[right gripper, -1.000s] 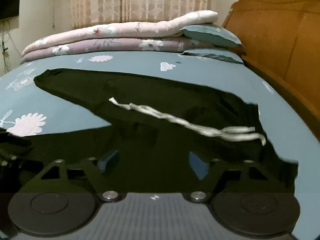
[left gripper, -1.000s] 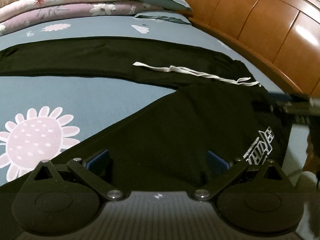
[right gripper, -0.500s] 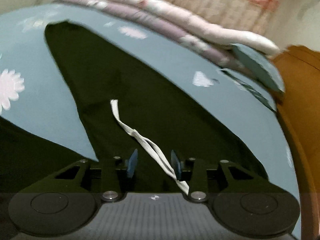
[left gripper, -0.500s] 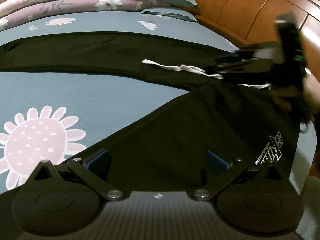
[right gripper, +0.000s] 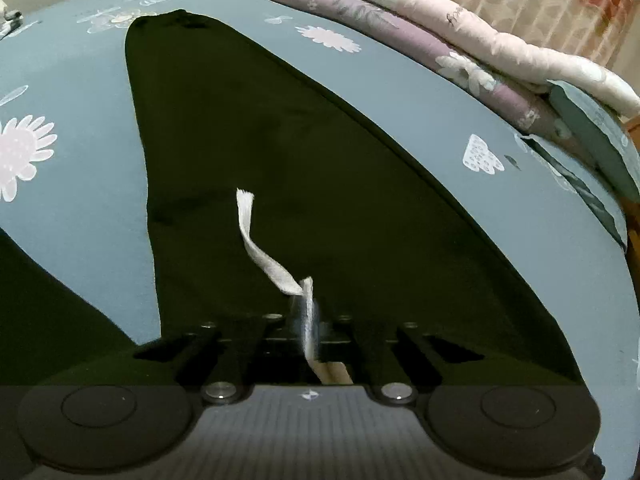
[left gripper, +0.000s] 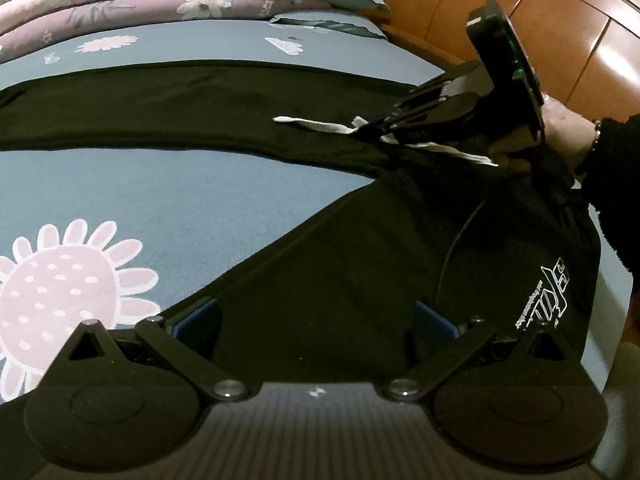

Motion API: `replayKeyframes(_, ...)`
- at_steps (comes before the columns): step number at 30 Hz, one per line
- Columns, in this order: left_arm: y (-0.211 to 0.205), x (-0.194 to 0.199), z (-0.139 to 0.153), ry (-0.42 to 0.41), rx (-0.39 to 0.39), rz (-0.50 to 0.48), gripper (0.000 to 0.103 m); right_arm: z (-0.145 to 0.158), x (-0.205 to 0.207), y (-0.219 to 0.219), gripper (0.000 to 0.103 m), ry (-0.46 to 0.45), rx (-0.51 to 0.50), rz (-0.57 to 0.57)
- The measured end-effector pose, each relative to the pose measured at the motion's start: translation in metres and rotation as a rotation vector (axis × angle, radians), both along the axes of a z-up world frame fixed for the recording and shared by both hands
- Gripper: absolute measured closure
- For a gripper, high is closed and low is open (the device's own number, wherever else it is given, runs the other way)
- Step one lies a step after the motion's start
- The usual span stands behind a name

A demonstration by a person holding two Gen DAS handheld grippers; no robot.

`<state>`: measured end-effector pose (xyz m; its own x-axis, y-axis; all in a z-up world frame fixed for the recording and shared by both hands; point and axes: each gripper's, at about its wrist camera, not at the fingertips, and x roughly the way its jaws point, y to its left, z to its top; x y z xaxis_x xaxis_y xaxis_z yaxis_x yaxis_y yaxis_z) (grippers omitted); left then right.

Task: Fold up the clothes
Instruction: 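Grasp the white drawstring with the right gripper and lift it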

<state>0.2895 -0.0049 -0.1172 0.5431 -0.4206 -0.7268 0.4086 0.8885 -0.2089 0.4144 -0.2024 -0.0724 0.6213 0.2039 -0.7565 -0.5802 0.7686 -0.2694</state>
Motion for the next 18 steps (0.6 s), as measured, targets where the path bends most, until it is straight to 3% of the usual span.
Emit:
replayKeyframes(8,0.0,0.0,0.0,0.0,-0.001,0.004,0.001,0.042,-0.051,-0.019,0.1,-0.081,0.092,-0.005)
replayKeyframes(13,-0.001,0.0,0.0,-0.001,-0.003,0.006,0.001,0.055,-0.099,-0.019,0.099,-0.074,0.066,0.073)
replayKeyframes(18,0.0,0.0,-0.001,-0.001,-0.01,0.011,0.001,0.043,-0.132,-0.015,0.096,-0.016,0.008,0.141)
